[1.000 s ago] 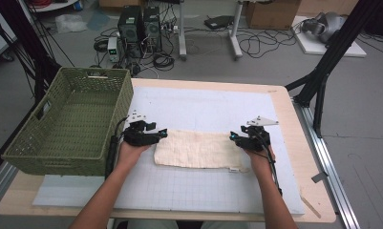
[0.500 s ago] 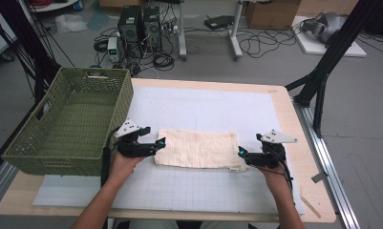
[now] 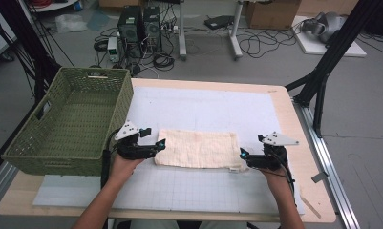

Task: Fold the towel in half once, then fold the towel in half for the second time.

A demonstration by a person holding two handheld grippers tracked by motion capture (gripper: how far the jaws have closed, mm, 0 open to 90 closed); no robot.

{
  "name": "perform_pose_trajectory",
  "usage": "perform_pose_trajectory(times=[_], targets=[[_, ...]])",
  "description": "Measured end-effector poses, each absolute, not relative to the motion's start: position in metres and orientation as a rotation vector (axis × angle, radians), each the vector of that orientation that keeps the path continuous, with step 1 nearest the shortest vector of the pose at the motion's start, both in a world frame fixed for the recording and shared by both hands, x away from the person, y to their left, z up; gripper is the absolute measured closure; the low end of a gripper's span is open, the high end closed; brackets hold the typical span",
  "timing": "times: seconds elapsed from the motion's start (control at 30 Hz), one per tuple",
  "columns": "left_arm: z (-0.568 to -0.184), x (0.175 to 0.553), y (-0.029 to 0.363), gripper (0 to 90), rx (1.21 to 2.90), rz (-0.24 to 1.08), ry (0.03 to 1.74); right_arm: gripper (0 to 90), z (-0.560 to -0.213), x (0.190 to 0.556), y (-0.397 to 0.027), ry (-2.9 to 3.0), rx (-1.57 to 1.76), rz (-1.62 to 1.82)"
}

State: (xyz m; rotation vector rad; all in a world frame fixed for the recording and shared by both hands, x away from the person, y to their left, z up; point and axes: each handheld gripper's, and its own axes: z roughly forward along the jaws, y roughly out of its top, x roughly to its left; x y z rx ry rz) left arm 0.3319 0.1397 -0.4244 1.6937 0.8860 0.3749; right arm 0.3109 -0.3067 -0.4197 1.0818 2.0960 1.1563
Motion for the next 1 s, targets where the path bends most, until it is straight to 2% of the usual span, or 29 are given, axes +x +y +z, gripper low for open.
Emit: perform_pose_trajectory(times=[0.53, 0.77, 0.93, 1.0], targets=[[-0.429, 0.338, 0.14, 24.8, 1.708, 0.375, 0.935, 12.1, -0.422, 0.31, -0.309, 2.091, 1.099, 1.145], [-0.428, 0.362, 0.134, 24.8, 1.726, 0.392, 1.004, 12.1, -0.422, 0.31, -0.312, 2.087, 1.107, 1.162], [-0.432, 0.379, 0.128, 29.9, 1.753, 0.407, 1.026, 12.1, -0.423, 0.312, -0.312, 2.091, 1.11, 1.159], [-0.439, 0.383, 0.128, 37.1, 1.798, 0.39, 1.053, 12.1, -0.423, 0.312, -0.312, 2.091, 1.115, 1.161]])
